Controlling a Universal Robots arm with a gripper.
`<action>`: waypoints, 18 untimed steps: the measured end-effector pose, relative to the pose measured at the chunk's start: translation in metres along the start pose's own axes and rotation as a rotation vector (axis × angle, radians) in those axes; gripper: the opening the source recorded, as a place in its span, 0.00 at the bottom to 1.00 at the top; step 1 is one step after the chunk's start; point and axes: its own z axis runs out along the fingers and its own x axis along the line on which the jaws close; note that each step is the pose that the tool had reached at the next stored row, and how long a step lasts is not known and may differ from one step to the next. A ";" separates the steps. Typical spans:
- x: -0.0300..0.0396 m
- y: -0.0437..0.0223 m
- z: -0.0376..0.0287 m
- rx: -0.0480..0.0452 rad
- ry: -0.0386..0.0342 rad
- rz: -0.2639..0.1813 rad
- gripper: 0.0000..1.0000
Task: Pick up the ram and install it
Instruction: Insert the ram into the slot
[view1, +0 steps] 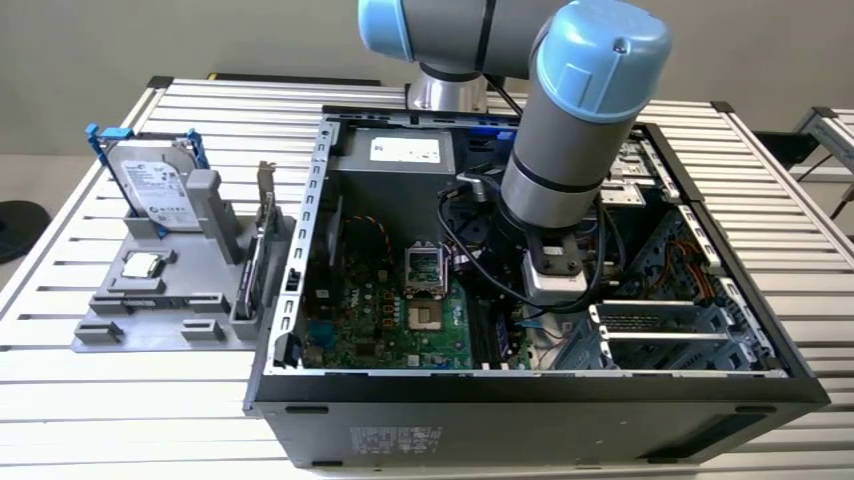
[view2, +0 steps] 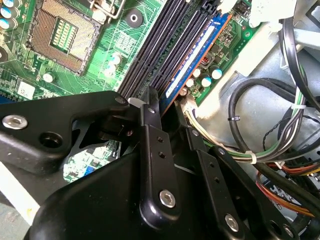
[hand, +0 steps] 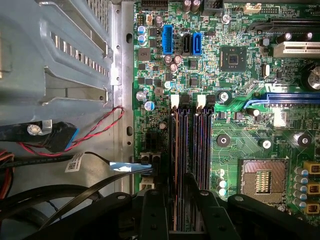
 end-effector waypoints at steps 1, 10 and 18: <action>0.0000 0.0000 0.0000 0.0000 0.0000 0.000 1.00; 0.0000 0.0000 0.0002 0.0000 0.0000 0.000 1.00; -0.0002 0.0001 -0.0026 0.0000 0.0000 0.000 1.00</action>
